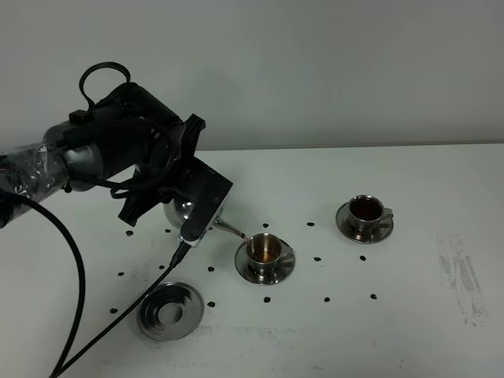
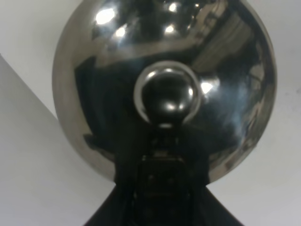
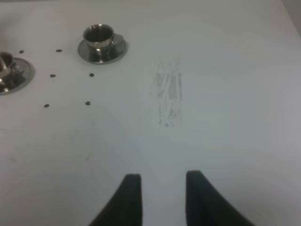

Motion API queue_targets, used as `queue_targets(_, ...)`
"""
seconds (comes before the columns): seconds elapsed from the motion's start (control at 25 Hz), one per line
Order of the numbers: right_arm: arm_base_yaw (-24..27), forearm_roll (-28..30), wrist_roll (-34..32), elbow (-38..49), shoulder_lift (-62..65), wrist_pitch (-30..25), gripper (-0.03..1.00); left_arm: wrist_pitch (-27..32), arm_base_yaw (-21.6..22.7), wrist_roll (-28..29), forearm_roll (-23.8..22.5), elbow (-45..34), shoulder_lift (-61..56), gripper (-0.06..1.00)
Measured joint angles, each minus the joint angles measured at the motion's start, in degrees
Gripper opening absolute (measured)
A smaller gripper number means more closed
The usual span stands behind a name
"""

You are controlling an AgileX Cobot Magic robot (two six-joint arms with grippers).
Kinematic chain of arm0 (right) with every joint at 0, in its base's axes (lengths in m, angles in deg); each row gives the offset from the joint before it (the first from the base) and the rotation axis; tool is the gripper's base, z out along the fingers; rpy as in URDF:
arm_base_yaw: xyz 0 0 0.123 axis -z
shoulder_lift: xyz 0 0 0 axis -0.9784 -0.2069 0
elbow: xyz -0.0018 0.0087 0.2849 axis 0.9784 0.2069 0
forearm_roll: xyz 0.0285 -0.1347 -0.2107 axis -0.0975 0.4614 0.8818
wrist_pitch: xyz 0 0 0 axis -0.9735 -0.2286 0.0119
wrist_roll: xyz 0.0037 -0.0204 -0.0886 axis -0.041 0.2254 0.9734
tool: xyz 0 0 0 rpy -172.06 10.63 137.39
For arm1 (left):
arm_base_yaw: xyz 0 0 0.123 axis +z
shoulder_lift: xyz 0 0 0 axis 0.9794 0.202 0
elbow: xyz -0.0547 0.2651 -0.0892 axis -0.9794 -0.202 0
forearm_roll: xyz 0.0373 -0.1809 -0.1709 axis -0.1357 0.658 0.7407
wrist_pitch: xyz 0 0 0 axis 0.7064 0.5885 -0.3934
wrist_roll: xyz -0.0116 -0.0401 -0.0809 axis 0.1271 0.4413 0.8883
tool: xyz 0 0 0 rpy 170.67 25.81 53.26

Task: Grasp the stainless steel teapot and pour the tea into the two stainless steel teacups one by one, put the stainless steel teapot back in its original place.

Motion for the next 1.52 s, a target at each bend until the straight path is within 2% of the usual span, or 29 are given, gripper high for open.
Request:
queue_targets(0.4, 0.0, 0.0, 0.0, 0.0, 0.0, 0.0, 0.23, -0.23, -1.65, 2.68, -4.06, 0.0, 0.0, 0.24)
queue_targets(1.52, 0.0, -0.01, 0.0, 0.0, 0.0, 0.0, 0.23, -0.65, -4.3, 2.88, -11.59, 0.0, 0.0, 0.24)
